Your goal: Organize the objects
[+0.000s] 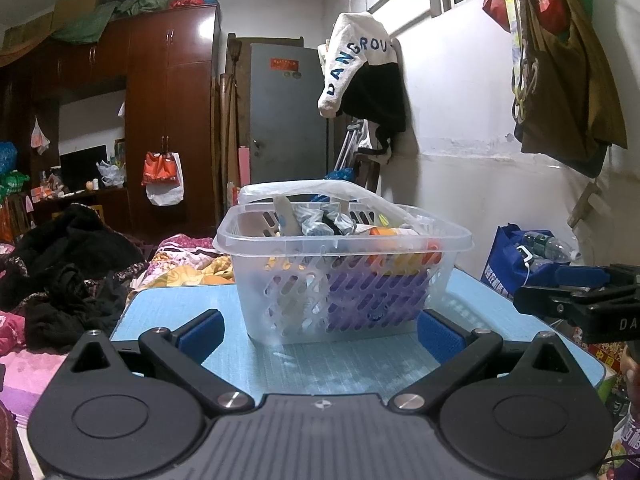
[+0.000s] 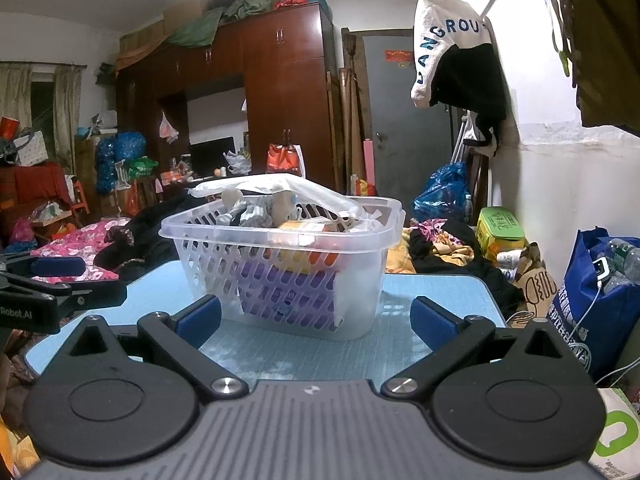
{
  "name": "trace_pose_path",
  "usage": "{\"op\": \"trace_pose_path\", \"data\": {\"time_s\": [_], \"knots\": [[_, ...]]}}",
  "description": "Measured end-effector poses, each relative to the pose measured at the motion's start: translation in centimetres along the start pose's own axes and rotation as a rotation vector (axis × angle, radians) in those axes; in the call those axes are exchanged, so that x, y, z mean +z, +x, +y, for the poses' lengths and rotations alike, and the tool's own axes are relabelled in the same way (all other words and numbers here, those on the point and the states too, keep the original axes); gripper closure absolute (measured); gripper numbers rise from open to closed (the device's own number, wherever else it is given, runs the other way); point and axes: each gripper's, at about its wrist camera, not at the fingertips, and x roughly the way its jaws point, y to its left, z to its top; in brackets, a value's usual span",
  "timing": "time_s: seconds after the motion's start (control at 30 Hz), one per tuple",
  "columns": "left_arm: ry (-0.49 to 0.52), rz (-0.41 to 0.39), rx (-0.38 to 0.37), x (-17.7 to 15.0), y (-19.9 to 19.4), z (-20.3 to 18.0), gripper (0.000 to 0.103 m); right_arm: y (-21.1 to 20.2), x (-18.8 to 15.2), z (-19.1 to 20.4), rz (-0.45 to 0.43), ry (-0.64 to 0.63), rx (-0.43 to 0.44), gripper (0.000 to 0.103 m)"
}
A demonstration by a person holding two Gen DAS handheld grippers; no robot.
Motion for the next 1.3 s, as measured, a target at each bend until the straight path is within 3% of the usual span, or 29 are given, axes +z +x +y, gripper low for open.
{"op": "trace_pose_path", "data": {"time_s": [1.3], "knots": [[-0.004, 0.024, 0.004, -0.28, 0.59, 0.15, 0.000, 0.09, -0.28, 0.37, 0.013, -0.020, 0.002, 0.000]]}}
